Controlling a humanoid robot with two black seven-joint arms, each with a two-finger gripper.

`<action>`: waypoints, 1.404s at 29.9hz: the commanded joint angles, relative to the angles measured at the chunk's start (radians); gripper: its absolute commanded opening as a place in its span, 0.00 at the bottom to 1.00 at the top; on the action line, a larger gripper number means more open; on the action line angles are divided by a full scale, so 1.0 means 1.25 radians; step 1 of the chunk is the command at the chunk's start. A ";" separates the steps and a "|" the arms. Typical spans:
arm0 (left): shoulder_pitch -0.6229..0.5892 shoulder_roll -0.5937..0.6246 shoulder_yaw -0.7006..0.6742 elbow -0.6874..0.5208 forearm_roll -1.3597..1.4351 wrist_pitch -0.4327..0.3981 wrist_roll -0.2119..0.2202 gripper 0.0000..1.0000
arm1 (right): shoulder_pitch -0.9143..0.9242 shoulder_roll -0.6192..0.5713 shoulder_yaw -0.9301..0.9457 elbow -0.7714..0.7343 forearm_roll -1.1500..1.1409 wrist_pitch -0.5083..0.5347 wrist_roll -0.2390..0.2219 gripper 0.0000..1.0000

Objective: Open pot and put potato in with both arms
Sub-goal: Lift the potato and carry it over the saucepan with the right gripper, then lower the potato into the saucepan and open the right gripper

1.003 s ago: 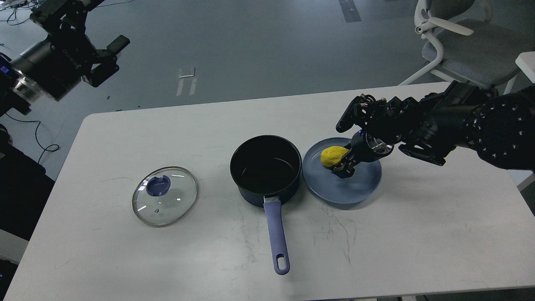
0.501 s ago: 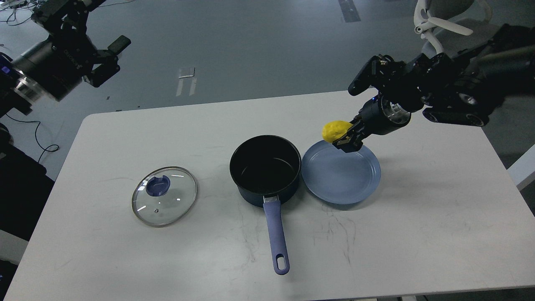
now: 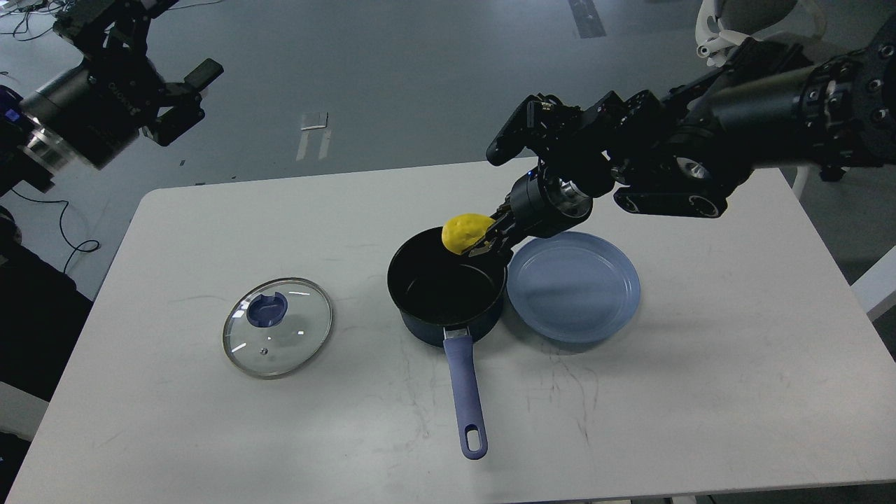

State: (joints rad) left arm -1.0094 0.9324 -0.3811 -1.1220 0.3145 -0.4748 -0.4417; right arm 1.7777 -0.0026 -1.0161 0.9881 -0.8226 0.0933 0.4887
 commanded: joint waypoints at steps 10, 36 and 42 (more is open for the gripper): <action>0.000 -0.003 -0.004 -0.003 -0.001 0.001 0.000 0.98 | -0.073 0.002 -0.019 -0.074 0.088 -0.001 0.000 0.17; 0.000 -0.003 -0.004 -0.007 0.000 0.001 0.000 0.98 | -0.167 0.002 0.056 -0.064 0.132 -0.071 0.000 0.64; 0.000 -0.003 -0.004 -0.007 0.000 0.001 0.000 0.98 | -0.172 0.002 0.057 -0.064 0.133 -0.072 0.000 0.84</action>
State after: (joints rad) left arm -1.0094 0.9281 -0.3866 -1.1305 0.3145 -0.4739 -0.4418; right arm 1.5646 0.0000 -0.9462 0.9082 -0.6575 0.0043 0.4886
